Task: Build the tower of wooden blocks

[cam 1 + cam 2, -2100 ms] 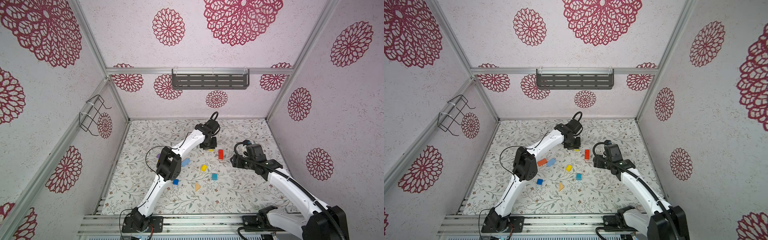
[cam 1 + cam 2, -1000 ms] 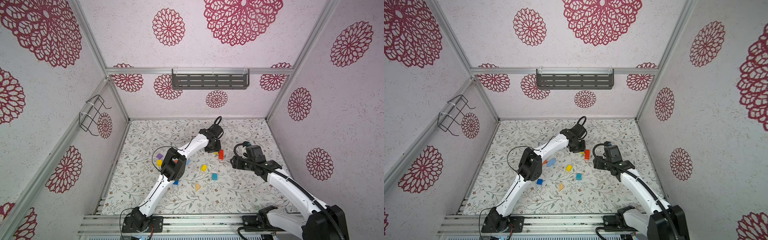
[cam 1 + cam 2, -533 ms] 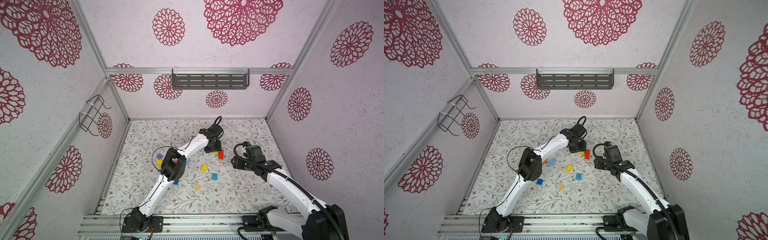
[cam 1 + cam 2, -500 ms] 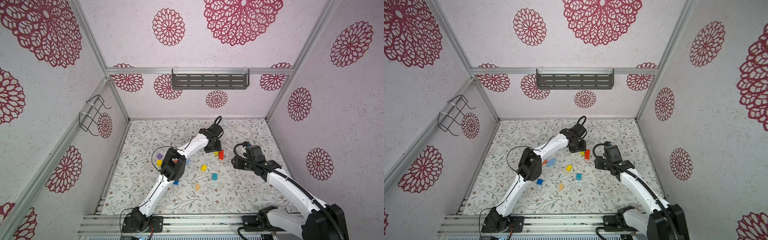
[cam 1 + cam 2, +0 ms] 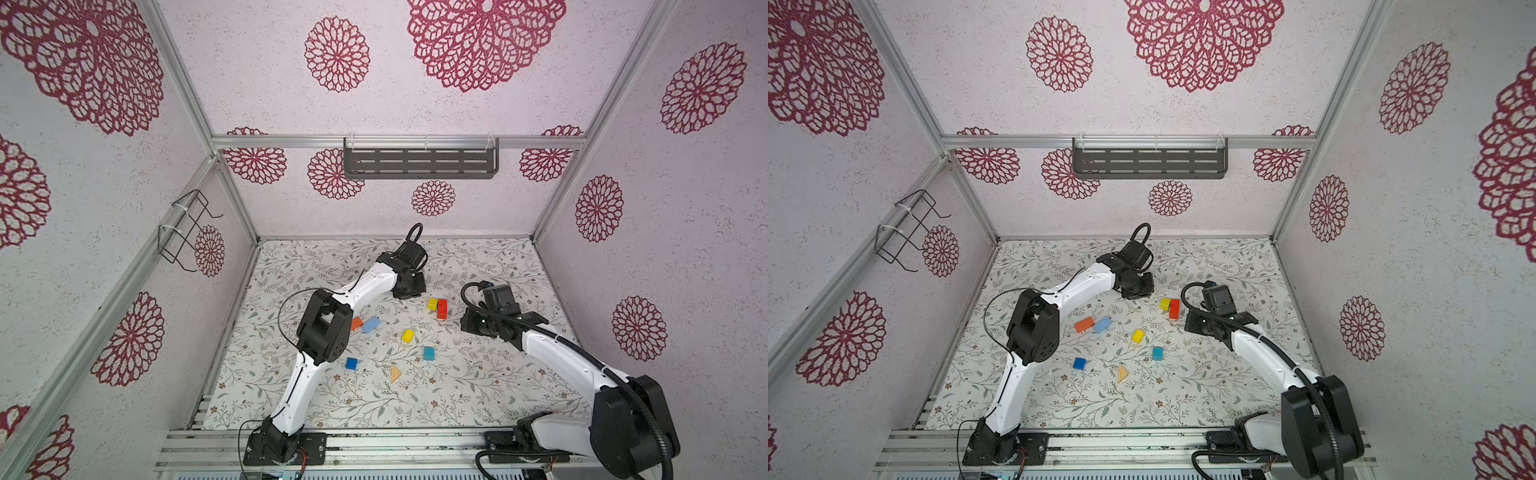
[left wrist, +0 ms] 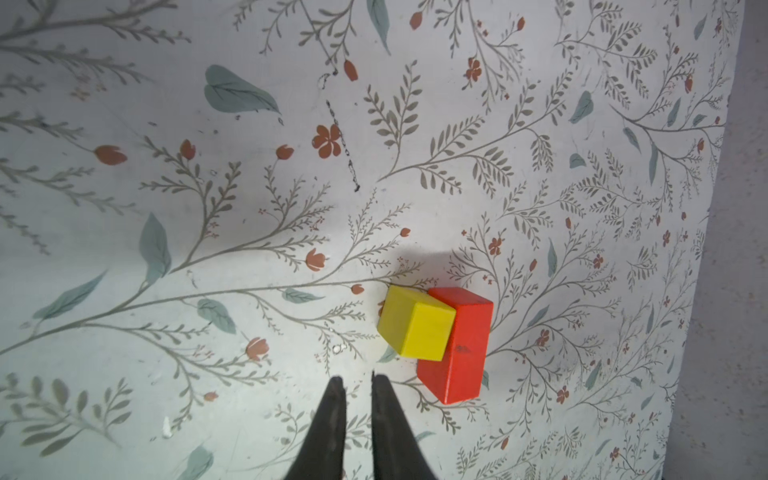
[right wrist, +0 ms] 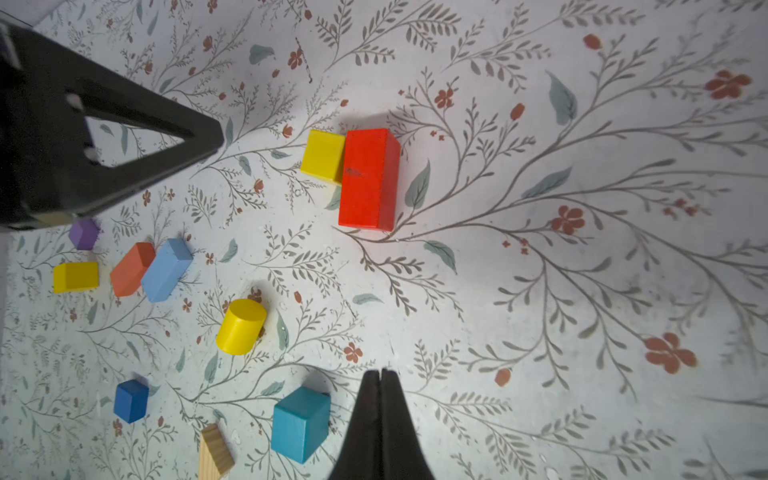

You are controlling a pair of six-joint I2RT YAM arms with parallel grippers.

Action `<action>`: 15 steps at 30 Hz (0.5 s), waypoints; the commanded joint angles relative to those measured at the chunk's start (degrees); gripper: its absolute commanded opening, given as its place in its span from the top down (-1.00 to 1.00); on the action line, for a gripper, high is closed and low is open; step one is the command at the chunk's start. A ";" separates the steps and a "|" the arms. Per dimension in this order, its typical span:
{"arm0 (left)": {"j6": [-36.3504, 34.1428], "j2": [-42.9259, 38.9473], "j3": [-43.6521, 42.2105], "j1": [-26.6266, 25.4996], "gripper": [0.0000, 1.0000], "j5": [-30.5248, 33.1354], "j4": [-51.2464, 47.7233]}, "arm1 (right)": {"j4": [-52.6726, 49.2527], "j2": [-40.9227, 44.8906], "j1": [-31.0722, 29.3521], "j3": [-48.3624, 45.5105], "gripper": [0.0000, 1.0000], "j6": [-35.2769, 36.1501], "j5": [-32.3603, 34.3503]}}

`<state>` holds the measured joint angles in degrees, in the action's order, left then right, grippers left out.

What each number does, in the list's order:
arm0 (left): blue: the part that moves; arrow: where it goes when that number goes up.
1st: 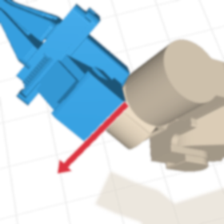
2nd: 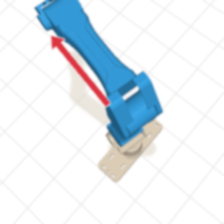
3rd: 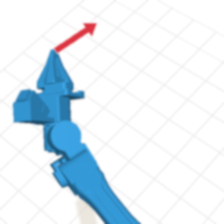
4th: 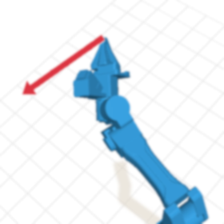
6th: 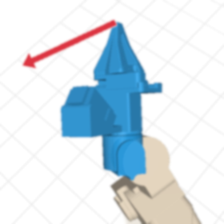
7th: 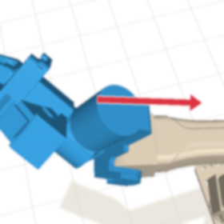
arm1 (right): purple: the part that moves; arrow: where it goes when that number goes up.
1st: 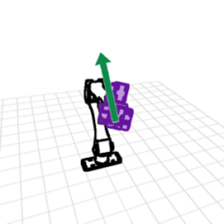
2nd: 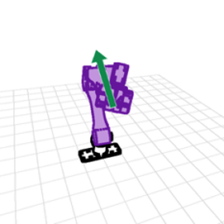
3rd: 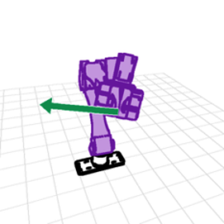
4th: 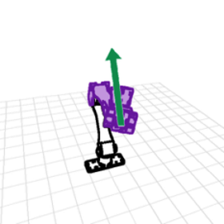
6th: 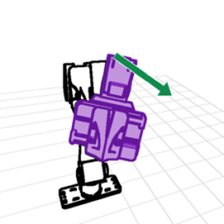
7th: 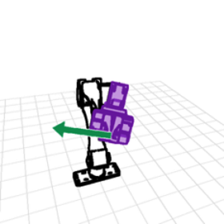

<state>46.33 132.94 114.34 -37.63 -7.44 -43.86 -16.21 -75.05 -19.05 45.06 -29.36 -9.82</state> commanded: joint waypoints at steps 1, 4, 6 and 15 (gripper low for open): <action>1.05 1.12 -0.02 -0.06 0.69 -2.40 5.02 | 4.05 -3.57 0.95 3.29 1.00 -2.09 -3.25; 1.39 2.18 0.31 -0.08 0.70 -3.12 6.27 | 4.69 -7.32 1.70 5.41 1.00 -2.26 -4.21; 1.68 3.00 0.74 -0.08 0.70 -3.58 6.96 | 4.94 -9.46 2.36 6.84 1.00 -2.34 -4.57; 2.60 6.38 2.56 -0.77 0.71 -4.51 7.61 | 6.89 -17.07 4.02 10.79 1.00 -3.03 -5.92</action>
<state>47.75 138.04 115.85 -38.00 -11.46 -37.91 -10.59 -90.91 -15.33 53.84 -31.29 -14.26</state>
